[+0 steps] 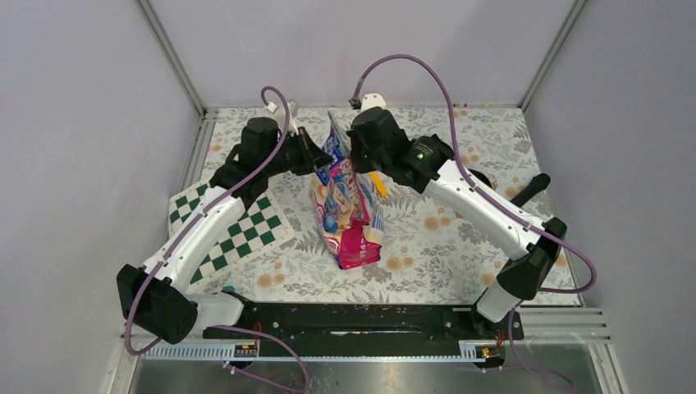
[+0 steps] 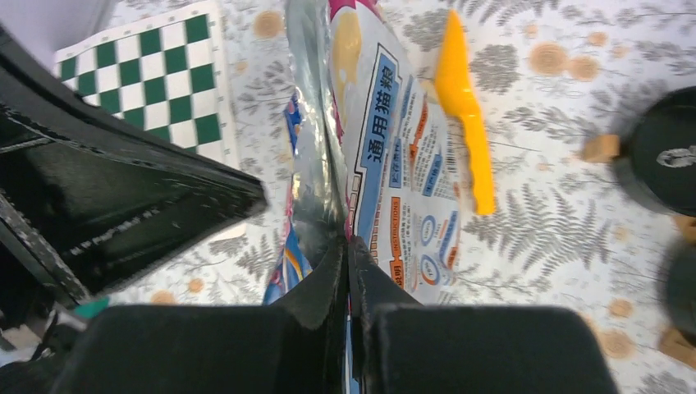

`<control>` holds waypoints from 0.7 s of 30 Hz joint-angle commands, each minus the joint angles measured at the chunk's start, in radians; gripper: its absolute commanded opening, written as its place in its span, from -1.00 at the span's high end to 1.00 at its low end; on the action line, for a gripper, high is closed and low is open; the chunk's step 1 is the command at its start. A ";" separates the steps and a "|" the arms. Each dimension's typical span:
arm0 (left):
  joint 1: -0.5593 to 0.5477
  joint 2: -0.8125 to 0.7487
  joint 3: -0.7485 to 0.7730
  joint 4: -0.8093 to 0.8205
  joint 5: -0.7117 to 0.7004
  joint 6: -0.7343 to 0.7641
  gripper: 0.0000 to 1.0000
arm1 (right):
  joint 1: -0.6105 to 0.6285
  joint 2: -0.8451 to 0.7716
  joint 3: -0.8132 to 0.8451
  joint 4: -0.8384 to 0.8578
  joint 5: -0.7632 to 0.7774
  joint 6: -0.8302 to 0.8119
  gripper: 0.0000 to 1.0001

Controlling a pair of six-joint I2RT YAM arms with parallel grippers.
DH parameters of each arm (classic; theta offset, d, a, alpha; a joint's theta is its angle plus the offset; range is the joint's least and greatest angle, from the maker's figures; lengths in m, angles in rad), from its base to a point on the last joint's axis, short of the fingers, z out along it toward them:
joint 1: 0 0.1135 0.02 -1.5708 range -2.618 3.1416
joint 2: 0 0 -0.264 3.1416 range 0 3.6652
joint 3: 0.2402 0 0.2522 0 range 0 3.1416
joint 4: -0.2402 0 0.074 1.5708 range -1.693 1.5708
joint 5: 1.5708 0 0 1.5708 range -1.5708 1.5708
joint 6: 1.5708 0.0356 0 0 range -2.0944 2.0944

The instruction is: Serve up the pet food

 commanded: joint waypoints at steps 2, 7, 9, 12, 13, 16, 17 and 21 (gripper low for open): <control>0.031 -0.012 -0.002 -0.103 -0.129 0.065 1.00 | -0.036 -0.019 0.052 -0.098 0.173 -0.076 1.00; 0.031 -0.003 0.035 -0.086 -0.080 0.031 1.00 | -0.037 -0.038 0.008 -0.009 -0.067 -0.090 1.00; 0.033 -0.006 0.048 -0.070 -0.055 0.013 1.00 | -0.037 -0.031 0.014 -0.005 -0.132 -0.079 1.00; 0.034 -0.035 0.045 -0.025 -0.040 -0.016 0.66 | -0.038 -0.036 0.009 0.012 -0.191 -0.046 1.00; 0.034 -0.048 0.040 -0.008 -0.042 -0.025 0.53 | -0.038 -0.038 0.005 0.014 -0.205 -0.034 1.00; 0.037 -0.092 -0.002 0.052 -0.051 -0.062 0.20 | -0.046 -0.041 -0.014 0.032 -0.251 0.011 1.00; 0.042 -0.107 -0.029 0.077 -0.049 -0.082 0.09 | -0.049 -0.042 -0.021 0.039 -0.272 0.027 1.00; 0.061 -0.126 -0.089 0.178 0.009 -0.151 -0.10 | -0.052 -0.045 -0.036 0.058 -0.314 0.047 1.00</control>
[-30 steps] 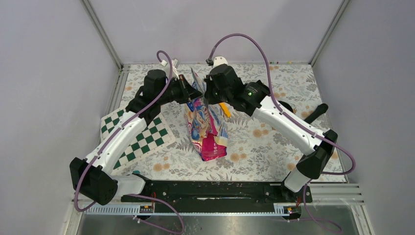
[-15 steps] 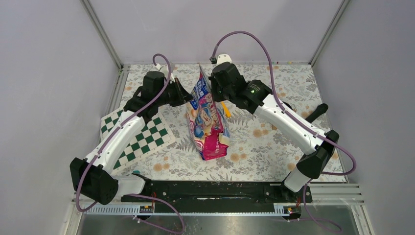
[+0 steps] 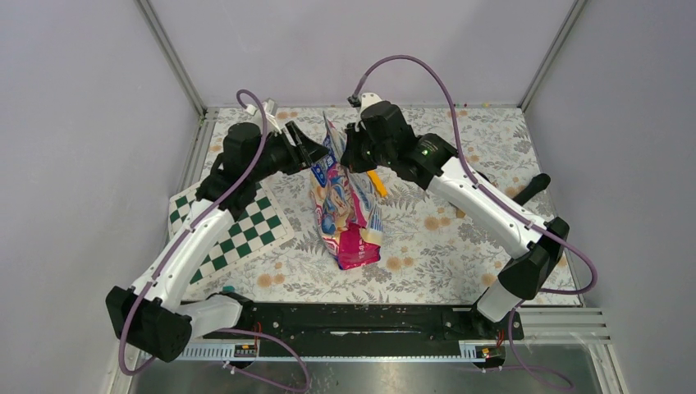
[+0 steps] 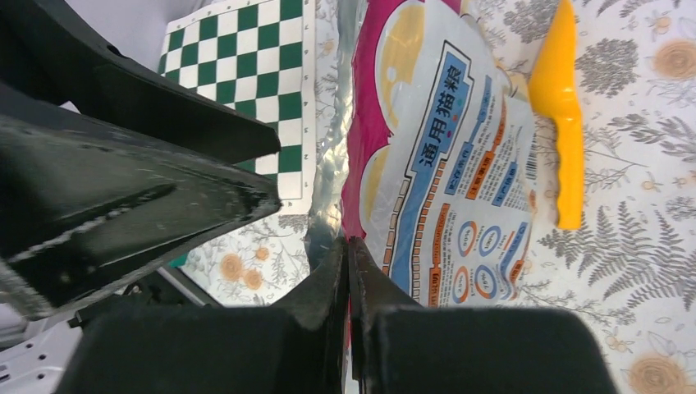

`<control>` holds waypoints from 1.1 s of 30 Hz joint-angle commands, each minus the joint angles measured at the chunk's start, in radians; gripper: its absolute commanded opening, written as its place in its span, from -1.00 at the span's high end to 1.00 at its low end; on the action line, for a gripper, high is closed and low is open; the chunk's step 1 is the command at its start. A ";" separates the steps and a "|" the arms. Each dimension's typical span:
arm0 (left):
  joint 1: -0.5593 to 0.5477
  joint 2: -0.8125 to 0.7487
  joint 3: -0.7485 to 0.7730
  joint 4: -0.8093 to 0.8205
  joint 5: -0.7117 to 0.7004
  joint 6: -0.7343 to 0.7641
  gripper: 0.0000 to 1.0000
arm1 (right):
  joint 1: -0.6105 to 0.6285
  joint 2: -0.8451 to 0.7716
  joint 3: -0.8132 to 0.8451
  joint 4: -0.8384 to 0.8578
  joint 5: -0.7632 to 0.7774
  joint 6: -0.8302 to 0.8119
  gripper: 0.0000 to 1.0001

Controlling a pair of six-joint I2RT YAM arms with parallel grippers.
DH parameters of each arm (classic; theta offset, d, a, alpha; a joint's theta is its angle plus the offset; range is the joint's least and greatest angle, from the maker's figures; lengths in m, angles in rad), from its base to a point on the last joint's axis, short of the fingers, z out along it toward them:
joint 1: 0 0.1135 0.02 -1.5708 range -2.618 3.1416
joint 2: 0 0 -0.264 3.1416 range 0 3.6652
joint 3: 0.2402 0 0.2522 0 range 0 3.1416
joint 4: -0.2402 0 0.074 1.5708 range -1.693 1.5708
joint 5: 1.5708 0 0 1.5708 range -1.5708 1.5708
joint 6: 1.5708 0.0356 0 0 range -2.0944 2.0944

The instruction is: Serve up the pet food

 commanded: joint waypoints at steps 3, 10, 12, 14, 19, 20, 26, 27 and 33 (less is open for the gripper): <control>0.020 -0.022 -0.049 0.191 0.107 -0.099 -0.13 | -0.007 -0.043 -0.027 0.019 -0.087 0.047 1.00; 0.016 0.045 -0.039 0.189 0.187 -0.102 -0.09 | -0.009 -0.042 -0.025 0.016 -0.089 0.053 1.00; 0.015 0.050 -0.038 0.187 0.193 -0.097 -0.01 | -0.009 -0.042 -0.031 0.017 -0.084 0.055 1.00; 0.015 0.050 -0.036 0.168 0.183 -0.084 0.09 | -0.010 -0.046 -0.035 0.017 -0.074 0.062 1.00; 0.014 0.041 -0.034 0.135 0.170 -0.053 0.24 | -0.024 -0.047 -0.036 0.009 -0.060 0.088 1.00; 0.012 0.045 -0.034 0.140 0.181 -0.057 0.26 | -0.026 -0.045 -0.032 0.001 -0.061 0.093 1.00; -0.022 0.072 -0.033 0.138 0.184 -0.071 0.50 | -0.032 -0.040 -0.026 0.000 -0.076 0.106 1.00; -0.025 0.080 -0.030 0.136 0.185 -0.074 0.50 | -0.033 -0.038 -0.026 0.000 -0.081 0.104 1.00; -0.031 0.129 0.029 0.067 0.198 -0.054 0.45 | -0.033 -0.023 -0.031 -0.008 -0.101 0.074 1.00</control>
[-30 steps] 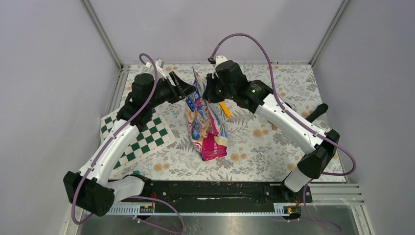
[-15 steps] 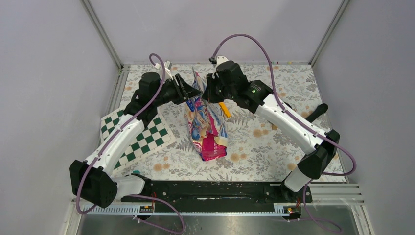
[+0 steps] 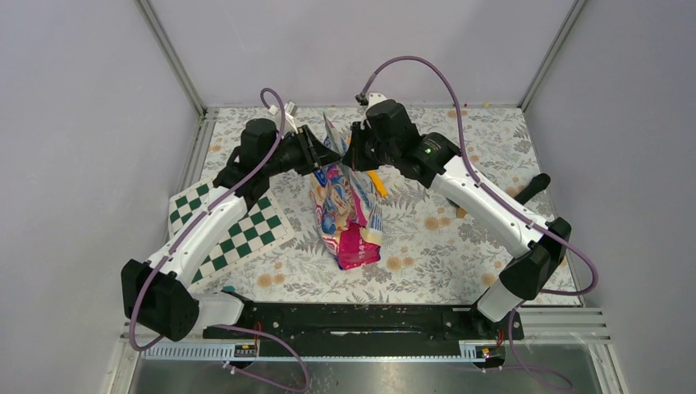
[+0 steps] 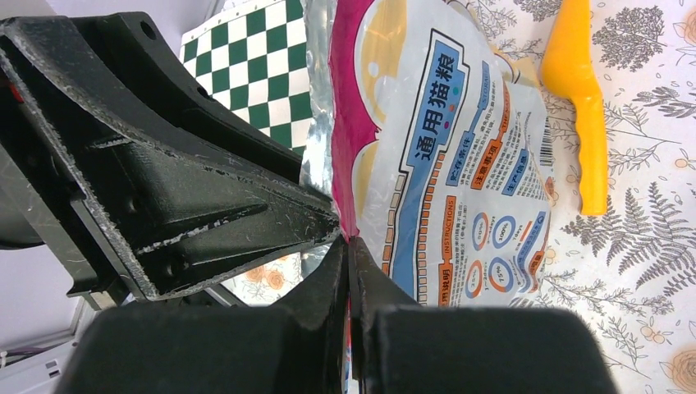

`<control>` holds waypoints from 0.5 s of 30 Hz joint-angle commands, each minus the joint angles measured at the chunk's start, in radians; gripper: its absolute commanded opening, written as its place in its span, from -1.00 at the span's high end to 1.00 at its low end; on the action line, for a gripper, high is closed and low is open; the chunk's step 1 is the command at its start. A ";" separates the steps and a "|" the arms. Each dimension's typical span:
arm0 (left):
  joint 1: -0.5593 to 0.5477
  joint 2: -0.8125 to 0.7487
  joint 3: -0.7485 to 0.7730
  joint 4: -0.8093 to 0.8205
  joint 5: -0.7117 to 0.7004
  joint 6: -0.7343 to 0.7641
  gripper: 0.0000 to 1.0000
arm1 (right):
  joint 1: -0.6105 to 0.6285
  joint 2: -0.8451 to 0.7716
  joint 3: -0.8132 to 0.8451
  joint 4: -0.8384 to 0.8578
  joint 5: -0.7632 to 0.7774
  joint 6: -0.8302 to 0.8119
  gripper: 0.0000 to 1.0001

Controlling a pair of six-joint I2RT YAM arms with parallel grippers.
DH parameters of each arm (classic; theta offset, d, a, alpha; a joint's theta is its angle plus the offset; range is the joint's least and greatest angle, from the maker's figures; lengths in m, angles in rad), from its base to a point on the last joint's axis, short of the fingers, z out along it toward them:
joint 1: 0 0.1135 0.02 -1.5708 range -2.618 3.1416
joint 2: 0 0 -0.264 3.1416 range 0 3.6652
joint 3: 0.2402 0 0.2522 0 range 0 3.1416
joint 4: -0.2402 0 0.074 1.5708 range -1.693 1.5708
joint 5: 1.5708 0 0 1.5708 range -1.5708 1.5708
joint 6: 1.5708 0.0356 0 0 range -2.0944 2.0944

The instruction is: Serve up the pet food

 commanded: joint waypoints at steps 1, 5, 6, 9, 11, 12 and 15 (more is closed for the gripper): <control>-0.012 0.044 0.066 -0.063 0.033 0.031 0.48 | -0.002 -0.009 0.002 -0.035 -0.043 -0.026 1.00; -0.012 0.051 0.077 -0.069 0.029 0.041 0.81 | -0.002 0.007 0.010 -0.076 -0.032 -0.052 0.70; -0.012 0.051 0.081 -0.069 0.030 0.043 0.94 | -0.001 0.013 0.012 -0.085 -0.030 -0.061 0.56; -0.011 0.056 0.093 -0.068 0.032 0.044 1.00 | -0.003 0.027 0.024 -0.112 -0.044 -0.088 0.39; -0.012 0.059 0.100 -0.069 0.028 0.045 1.00 | -0.001 0.040 0.037 -0.137 -0.059 -0.107 0.37; -0.012 0.060 0.104 -0.068 0.027 0.045 1.00 | 0.000 0.045 0.043 -0.152 -0.059 -0.117 0.38; -0.011 0.056 0.109 -0.069 0.018 0.050 1.00 | 0.000 0.049 0.038 -0.180 -0.052 -0.142 0.49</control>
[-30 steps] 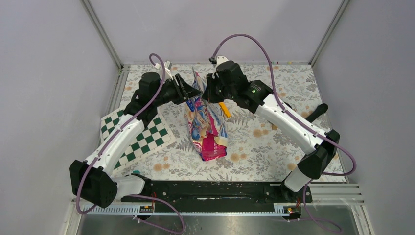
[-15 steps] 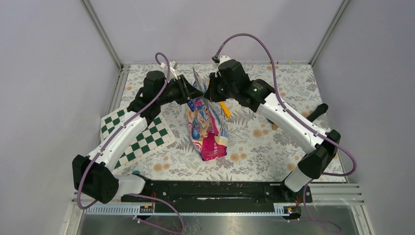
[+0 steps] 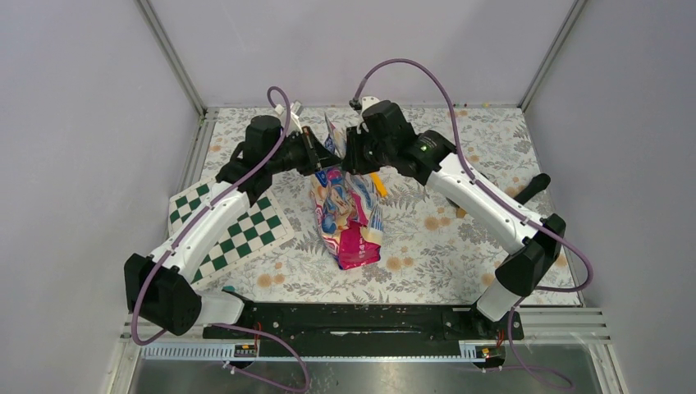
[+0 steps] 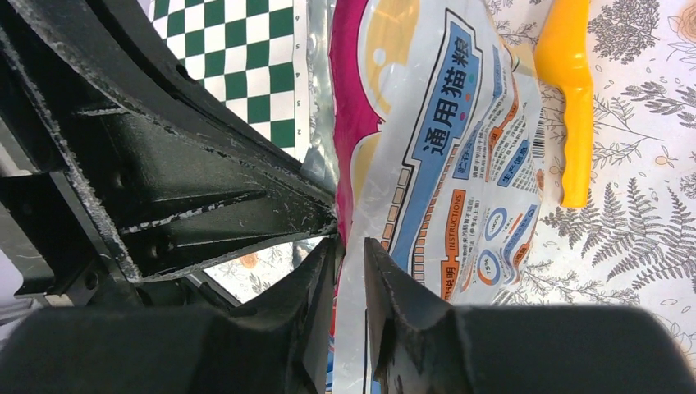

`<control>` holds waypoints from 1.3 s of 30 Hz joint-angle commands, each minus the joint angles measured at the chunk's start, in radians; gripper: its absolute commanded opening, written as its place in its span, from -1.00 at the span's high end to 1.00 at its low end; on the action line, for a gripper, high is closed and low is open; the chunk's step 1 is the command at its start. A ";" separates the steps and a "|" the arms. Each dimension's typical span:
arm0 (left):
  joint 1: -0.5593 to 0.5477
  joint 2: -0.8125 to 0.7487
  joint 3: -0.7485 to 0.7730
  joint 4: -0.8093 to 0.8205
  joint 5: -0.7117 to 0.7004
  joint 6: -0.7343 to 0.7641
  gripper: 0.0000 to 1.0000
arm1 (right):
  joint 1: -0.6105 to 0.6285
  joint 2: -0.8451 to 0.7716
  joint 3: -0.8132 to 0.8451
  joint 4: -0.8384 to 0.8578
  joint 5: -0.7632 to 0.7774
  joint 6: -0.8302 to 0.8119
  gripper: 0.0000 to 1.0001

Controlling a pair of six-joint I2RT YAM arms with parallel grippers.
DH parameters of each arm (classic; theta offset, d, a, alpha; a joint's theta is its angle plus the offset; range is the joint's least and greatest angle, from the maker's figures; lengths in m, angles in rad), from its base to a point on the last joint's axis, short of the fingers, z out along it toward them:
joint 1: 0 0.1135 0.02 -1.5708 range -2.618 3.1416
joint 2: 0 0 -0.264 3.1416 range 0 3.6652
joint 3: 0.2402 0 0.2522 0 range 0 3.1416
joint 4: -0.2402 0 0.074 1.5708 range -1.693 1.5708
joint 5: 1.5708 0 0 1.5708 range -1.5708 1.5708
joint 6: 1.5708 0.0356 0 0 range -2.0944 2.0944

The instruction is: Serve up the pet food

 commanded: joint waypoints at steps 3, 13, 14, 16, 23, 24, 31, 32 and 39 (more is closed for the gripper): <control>-0.004 0.004 0.048 0.007 -0.026 0.029 1.00 | 0.006 0.019 0.008 -0.136 0.004 -0.079 0.95; -0.004 -0.020 0.049 -0.100 -0.227 0.086 1.00 | 0.028 0.047 0.095 -0.196 0.358 -0.128 1.00; -0.004 -0.021 0.043 -0.103 -0.237 0.082 1.00 | 0.032 0.053 0.107 -0.197 0.379 -0.139 1.00; -0.004 -0.023 0.033 -0.101 -0.252 0.076 1.00 | 0.039 0.064 0.130 -0.204 0.416 -0.152 1.00; -0.004 -0.030 0.030 -0.128 -0.297 0.098 1.00 | 0.059 0.098 0.159 -0.241 0.518 -0.174 1.00; -0.004 -0.032 0.031 -0.134 -0.302 0.100 1.00 | 0.060 0.100 0.161 -0.248 0.537 -0.176 1.00; -0.004 -0.037 0.033 -0.156 -0.322 0.120 1.00 | 0.064 0.094 0.162 -0.257 0.581 -0.187 1.00; -0.004 -0.037 0.034 -0.160 -0.327 0.122 1.00 | 0.064 0.092 0.162 -0.258 0.582 -0.186 1.00; -0.002 -0.056 0.071 -0.212 -0.355 0.171 1.00 | 0.064 0.067 0.167 -0.264 0.536 -0.187 1.00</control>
